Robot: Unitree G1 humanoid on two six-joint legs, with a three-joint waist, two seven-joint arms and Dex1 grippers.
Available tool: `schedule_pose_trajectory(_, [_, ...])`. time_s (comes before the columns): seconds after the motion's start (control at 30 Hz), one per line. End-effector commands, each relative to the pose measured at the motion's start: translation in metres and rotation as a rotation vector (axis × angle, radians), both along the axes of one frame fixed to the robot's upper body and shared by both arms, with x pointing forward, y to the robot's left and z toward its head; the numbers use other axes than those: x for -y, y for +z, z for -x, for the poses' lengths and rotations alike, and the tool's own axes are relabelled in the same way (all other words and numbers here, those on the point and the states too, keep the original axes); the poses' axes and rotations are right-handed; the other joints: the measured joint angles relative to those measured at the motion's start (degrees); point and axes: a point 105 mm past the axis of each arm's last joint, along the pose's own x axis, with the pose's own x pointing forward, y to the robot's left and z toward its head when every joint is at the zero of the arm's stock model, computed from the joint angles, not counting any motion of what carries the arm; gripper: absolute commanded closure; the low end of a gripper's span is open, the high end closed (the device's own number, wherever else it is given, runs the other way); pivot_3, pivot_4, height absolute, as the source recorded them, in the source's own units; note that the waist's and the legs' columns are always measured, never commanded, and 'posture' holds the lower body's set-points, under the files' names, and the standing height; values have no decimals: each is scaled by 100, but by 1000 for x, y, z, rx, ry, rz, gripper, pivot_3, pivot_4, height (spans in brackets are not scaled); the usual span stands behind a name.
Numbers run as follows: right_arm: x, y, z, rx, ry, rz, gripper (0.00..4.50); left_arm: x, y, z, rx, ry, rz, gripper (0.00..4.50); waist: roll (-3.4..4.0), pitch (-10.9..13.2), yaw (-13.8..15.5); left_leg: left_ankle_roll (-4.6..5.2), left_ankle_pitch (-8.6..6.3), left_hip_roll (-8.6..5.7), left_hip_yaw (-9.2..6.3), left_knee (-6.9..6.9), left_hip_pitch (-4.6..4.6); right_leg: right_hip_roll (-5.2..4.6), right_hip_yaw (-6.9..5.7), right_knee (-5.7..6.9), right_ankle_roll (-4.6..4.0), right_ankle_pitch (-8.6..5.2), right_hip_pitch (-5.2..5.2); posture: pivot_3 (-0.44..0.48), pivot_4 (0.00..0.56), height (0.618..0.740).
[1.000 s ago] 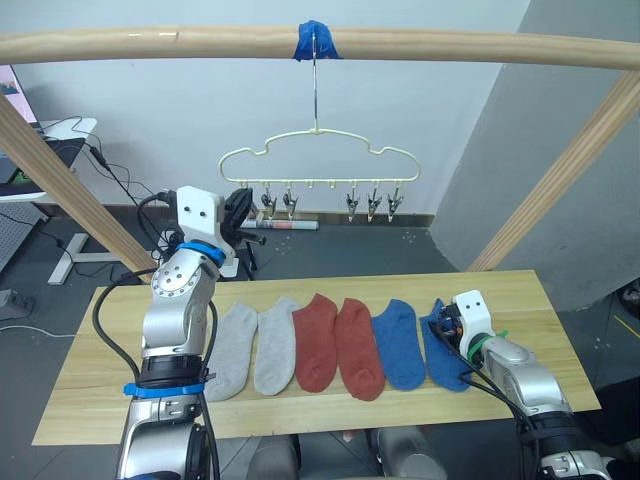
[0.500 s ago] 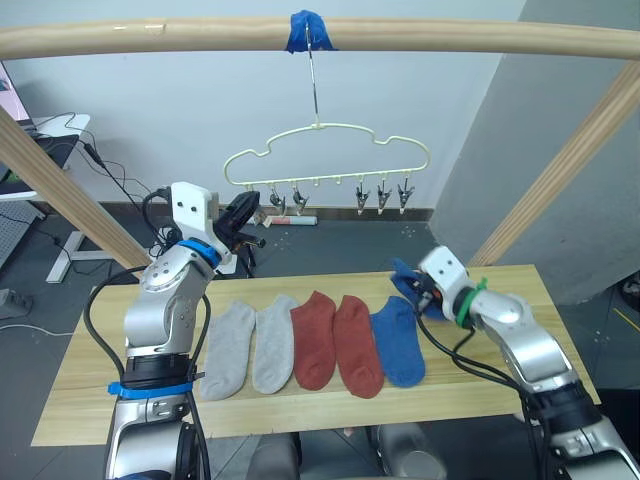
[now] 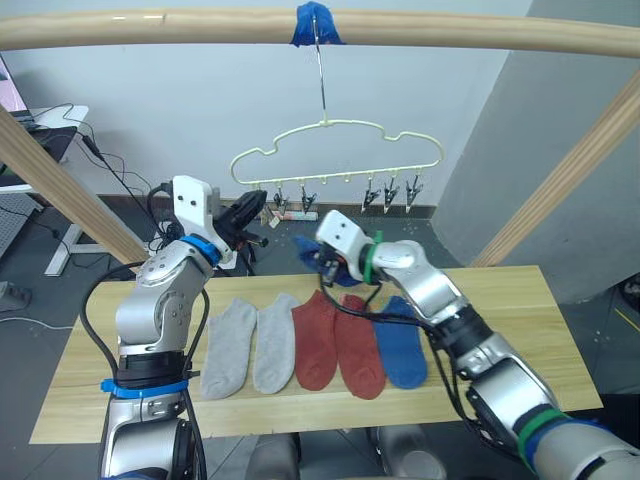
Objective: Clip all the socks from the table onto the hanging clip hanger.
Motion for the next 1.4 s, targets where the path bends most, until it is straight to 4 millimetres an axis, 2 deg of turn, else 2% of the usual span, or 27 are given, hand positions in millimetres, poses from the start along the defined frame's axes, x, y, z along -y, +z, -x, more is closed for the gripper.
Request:
schedule_pose_trajectory(0.03, [-14, 13, -4, 41, 5, -40, 4464, 5, 12, 7, 45, -21, 9, 4500, 1, 0, 4, 0, 0, -1, 0, 0, -2, -2, 0, 0, 0, 0, -1, -143, 200, 730])
schedule_pose_trajectory(0.17, [-23, 19, -5, 40, -2, -82, 4464, 5, 10, 8, 39, -20, 9, 4500, 0, 0, 14, 0, 0, -7, -5, 3, -8, -10, -7, 0, 0, 0, -3, -137, 198, 730])
schedule_pose_trajectory(0.33, [-23, 34, -9, 52, -36, -152, 4464, 2, 7, 9, 34, -11, 8, 4500, 1, 0, 4, 0, 0, -7, -6, 3, -9, -10, -9, 8, 0, 1, -7, -139, 198, 730])
schedule_pose_trajectory(0.47, [-23, 37, -6, 43, -30, -172, 4464, 2, 6, 9, 32, -8, 10, 4500, 1, 0, -1, 0, 0, -7, -6, 3, -8, -9, -9, 11, 0, 1, -7, -144, 196, 730])
schedule_pose_trajectory(0.7, [-36, 43, 7, 23, 24, -216, 4464, 6, 3, 9, 8, -21, 36, 4500, 1, 0, -4, 0, 0, -6, -5, 3, -10, -9, -8, 16, 0, 0, -12, -144, 196, 730])
schedule_pose_trajectory(0.97, [-42, 45, 11, 11, 40, -235, 4464, -1, 3, 9, 0, 8, 62, 4500, 0, 0, -4, -2, 2, -8, 2, 13, -11, -8, 0, 69, 0, 0, -39, -137, 190, 730])
schedule_pose_trajectory(1.4, [-46, 43, 11, 10, 44, -233, 4500, -6, -1, 24, -50, -49, 110, 821, -2, -2, -12, -3, 3, -6, 1, 14, -15, -3, 3, 83, -1, 0, -50, -123, 177, 730])
